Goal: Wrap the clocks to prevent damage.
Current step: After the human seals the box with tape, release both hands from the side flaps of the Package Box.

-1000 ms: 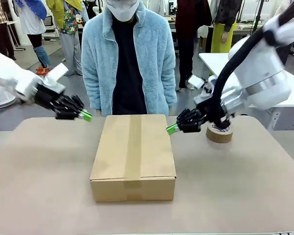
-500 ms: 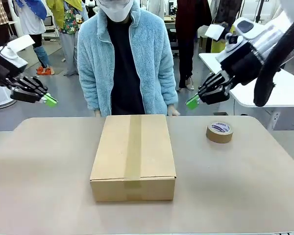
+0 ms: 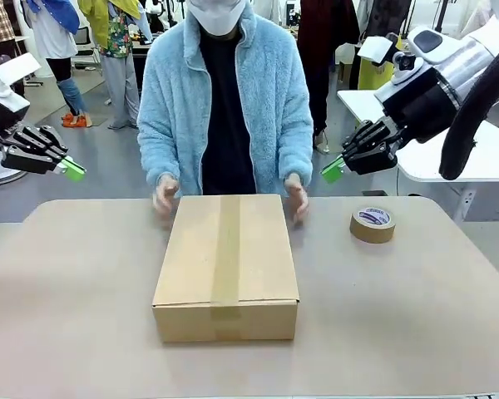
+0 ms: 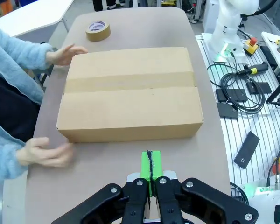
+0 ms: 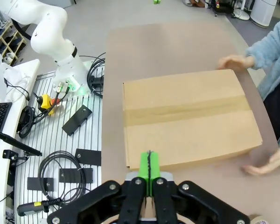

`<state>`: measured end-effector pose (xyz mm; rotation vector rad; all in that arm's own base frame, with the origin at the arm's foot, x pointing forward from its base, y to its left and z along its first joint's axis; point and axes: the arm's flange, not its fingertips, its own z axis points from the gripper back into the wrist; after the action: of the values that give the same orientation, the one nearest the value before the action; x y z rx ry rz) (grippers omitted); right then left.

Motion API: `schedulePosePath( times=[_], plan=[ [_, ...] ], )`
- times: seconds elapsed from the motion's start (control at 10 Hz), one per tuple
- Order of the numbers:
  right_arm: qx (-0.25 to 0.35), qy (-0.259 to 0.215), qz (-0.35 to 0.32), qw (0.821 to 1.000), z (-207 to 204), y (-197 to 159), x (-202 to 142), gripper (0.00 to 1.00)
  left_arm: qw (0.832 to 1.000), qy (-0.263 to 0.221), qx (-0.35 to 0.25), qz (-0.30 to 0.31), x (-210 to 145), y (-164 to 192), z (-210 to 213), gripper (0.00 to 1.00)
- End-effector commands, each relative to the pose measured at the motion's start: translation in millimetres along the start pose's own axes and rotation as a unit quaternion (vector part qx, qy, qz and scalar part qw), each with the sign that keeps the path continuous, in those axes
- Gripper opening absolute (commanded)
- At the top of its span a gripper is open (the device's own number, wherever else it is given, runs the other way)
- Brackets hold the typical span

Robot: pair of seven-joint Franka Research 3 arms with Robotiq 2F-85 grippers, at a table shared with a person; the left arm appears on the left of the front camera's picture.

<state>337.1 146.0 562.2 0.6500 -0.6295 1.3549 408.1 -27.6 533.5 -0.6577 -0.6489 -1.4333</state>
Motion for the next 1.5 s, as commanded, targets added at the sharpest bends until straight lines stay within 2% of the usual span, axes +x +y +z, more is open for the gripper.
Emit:
schedulePosePath(
  times=[0.0, 1.0, 1.1, 1.2, 1.3, 1.4],
  plan=[
    [-0.004, 0.006, 0.002, 1.0, -0.2, 1.1, 3.1, 0.01, 1.0, 0.004, -0.001, 0.0, 1.3, 5.3, -0.9, 0.01],
    [-0.004, 0.006, 0.002, 1.0, -0.2, 1.1, 3.1, 0.01, 1.0, 0.004, -0.001, 0.0, 1.3, 5.3, -0.9, 0.01],
    [0.0, 0.0, 0.003, 1.0, 0.0, 1.2, 1.8, 0.37, 1.0, 0.0, -0.003, 0.001, -0.6, 2.7, -2.5, 0.01],
    [-0.004, 0.008, 0.012, 1.0, 0.0, 9.6, -2.5, 0.61, 1.0, -0.009, -0.014, -0.013, 0.5, -3.6, -2.9, 0.6],
    [-0.023, -0.002, -0.009, 1.0, 2.9, 4.1, -6.3, 0.96, 1.0, -0.003, -0.02, -0.009, 3.0, -0.1, -1.5, 0.6],
    [-0.025, -0.001, -0.011, 1.0, 3.4, 5.8, -9.4, 1.0, 1.0, 0.0, -0.014, -0.008, 3.0, -6.9, -1.2, 1.0]
  ],
)
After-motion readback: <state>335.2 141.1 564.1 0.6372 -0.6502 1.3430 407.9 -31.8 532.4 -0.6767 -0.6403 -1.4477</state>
